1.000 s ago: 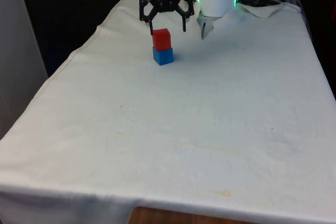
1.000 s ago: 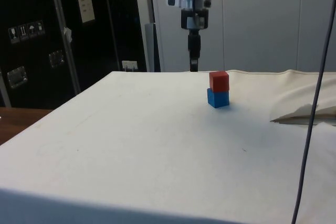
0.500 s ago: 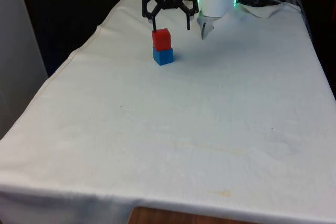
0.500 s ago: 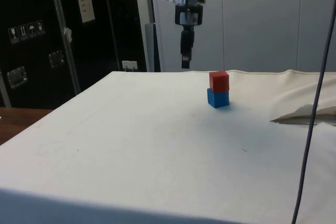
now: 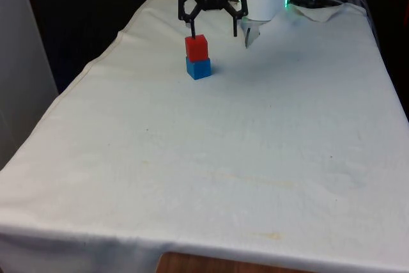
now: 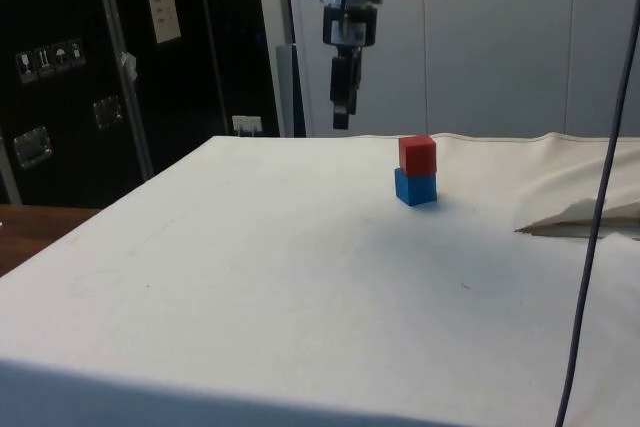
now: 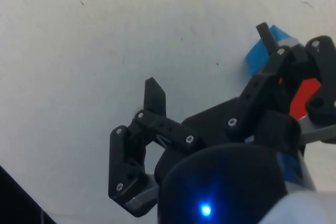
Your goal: Stack the two cubes.
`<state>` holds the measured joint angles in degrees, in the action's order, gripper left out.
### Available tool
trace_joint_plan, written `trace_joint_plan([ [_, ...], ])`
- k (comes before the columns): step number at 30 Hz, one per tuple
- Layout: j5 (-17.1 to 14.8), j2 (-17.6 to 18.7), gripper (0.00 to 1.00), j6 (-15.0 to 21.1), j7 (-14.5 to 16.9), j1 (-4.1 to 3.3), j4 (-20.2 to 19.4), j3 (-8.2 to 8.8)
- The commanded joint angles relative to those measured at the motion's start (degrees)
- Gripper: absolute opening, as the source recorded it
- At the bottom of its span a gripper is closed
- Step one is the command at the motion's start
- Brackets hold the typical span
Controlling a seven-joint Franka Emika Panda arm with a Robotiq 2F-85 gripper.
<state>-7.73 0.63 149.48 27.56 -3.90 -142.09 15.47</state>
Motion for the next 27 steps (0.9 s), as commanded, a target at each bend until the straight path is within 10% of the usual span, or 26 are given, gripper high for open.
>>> trace_joint_plan([
  [1, 0.17, 0.23, 1.00, 0.06, -0.86, -0.17, 0.29, -0.17],
  [27, 0.57, 0.29, 1.00, -0.06, -11.06, -0.29, 3.21, -5.50],
])
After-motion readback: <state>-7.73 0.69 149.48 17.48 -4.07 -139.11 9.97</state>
